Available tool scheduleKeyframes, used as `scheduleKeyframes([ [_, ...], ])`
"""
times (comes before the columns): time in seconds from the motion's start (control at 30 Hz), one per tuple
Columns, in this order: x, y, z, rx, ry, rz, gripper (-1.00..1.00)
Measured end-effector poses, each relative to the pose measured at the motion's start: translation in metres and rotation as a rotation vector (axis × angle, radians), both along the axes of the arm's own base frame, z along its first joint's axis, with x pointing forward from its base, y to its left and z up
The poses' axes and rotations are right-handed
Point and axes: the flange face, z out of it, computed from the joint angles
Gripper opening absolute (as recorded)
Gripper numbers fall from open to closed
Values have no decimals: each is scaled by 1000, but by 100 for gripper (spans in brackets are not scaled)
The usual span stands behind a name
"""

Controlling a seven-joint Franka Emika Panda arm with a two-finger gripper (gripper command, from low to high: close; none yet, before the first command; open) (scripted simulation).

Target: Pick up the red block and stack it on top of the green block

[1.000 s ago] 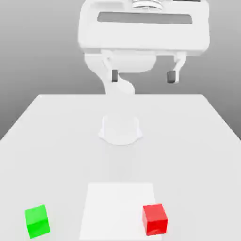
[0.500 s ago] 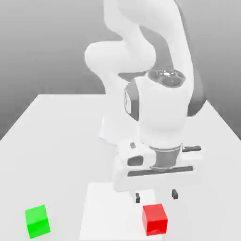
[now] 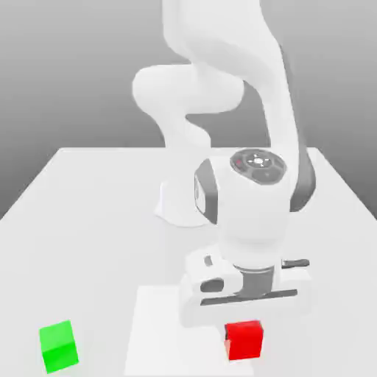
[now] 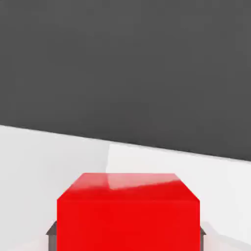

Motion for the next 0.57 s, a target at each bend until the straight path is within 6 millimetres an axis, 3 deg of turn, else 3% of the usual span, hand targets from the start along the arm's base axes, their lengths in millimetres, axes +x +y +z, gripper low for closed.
scheduleKeyframes([
  [0.17, 17, -117, 22, -3, 1, -384, -100],
  [0.3, 7, -216, 35, -1, 0, -700, -100],
  [0.37, -2, -265, 27, 2, 0, -858, -100],
  [0.43, -7, -284, 3, 2, 0, -918, -100],
  [0.47, -8, -287, -11, 1, -1, -928, 100],
  [0.57, -8, -287, -11, 1, -1, -928, 100],
])
